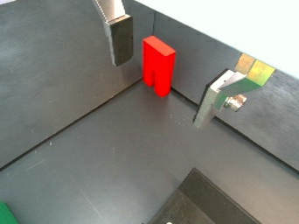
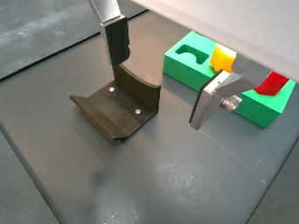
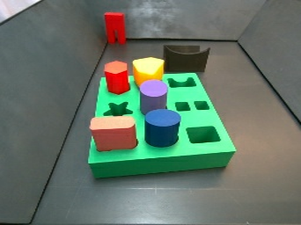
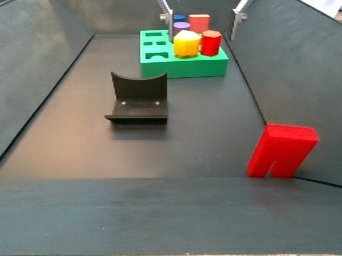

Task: Pick up the double-square object. Move up. Move to above the board. Insert the double-square object.
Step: Pick up the double-square object.

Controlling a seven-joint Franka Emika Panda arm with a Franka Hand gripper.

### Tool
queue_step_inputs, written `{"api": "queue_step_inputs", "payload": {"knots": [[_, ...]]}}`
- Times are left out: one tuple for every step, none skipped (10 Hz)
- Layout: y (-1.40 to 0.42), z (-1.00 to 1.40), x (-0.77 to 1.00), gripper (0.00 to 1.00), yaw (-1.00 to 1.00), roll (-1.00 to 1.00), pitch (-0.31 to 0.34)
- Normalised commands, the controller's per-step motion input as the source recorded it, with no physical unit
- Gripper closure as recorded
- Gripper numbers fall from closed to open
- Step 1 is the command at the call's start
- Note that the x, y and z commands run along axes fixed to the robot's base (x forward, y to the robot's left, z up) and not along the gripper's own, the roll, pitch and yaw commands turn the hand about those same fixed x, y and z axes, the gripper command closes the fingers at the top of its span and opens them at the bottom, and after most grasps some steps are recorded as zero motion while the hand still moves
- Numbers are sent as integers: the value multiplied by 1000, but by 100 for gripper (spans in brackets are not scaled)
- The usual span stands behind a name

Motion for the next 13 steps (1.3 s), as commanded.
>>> {"api": "queue_step_inputs", "payload": {"knots": [[0, -6, -14, 0, 0, 0, -50], [517, -240, -717, 0, -231, -57, -150], [640, -314, -877, 0, -151, 0, -130], [640, -289, -920, 0, -151, 0, -134], [560, -240, -914, 0, -217, 0, -131], [511, -180, -897, 0, -257, 0, -127], [506, -160, -894, 0, -266, 0, -126], [506, -157, -894, 0, -263, 0, -126], [506, -154, -871, 0, -271, 0, -110], [531, -140, -754, 0, -251, -7, -94], [574, -254, -614, 0, -289, 6, -24], [509, -297, -554, 0, -320, 61, 0], [463, -326, -563, 0, -334, 27, -4]]}}
